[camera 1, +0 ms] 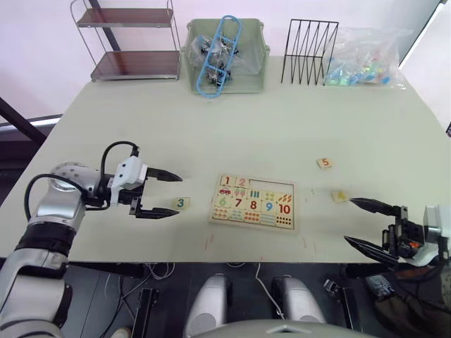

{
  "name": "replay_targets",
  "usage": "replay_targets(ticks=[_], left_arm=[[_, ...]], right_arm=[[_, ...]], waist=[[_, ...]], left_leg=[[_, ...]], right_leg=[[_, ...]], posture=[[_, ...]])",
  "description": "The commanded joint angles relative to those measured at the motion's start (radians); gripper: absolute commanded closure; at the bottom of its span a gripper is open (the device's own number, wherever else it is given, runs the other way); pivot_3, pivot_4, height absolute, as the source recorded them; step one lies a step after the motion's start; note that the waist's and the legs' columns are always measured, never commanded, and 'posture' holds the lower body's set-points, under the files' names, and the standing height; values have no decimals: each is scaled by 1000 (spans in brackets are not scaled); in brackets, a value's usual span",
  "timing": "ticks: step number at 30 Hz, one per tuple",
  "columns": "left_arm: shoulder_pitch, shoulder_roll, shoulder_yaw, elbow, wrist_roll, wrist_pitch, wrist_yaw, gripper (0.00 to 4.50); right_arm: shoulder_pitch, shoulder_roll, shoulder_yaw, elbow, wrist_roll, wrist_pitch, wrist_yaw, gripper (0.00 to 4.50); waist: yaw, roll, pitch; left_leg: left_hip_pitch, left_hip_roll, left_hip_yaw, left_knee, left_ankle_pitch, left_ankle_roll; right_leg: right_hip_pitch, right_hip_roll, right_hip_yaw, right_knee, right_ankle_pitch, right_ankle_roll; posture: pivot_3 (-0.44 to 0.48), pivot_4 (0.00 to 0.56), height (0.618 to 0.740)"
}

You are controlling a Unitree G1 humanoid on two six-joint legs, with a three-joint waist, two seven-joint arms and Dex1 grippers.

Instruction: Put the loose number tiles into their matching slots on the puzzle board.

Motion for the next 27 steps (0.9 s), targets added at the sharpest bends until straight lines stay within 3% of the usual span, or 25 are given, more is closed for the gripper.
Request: replay_targets(ticks=[1,12,26,27], left_arm=[[-57,7,-63,88,-27,-115,-33,34],[-155,-25,-214,297,-34,-272,-33,34],[-181,-16,-335,353,-71,-284,-33,34],[-181,-14,-341,358,-71,-283,-33,430]], right_arm=[[13,-1,-30,-54,21,-3,-15,0],[46,-5,-45,-89,23,-11,-22,0],[48,-12,-47,-126,23,4,-49,0],[49,-14,-48,-130,24,6,-51,0]], waist=[[-1,0,0],[-2,0,0],[-2,0,0],[-2,0,0]], left_leg=[[0,0,0,0,0,0],[0,0,0,0,0,0],[0,0,0,0,0,0],[0,0,0,0,0,0]], right_leg=[[0,0,0,0,0,0],[0,1,0,0,0,1],[0,1,0,1,0,1],[0,1,0,1,0,1]], posture=[[0,150,740],[0,150,740],[0,150,740],[0,150,740]])
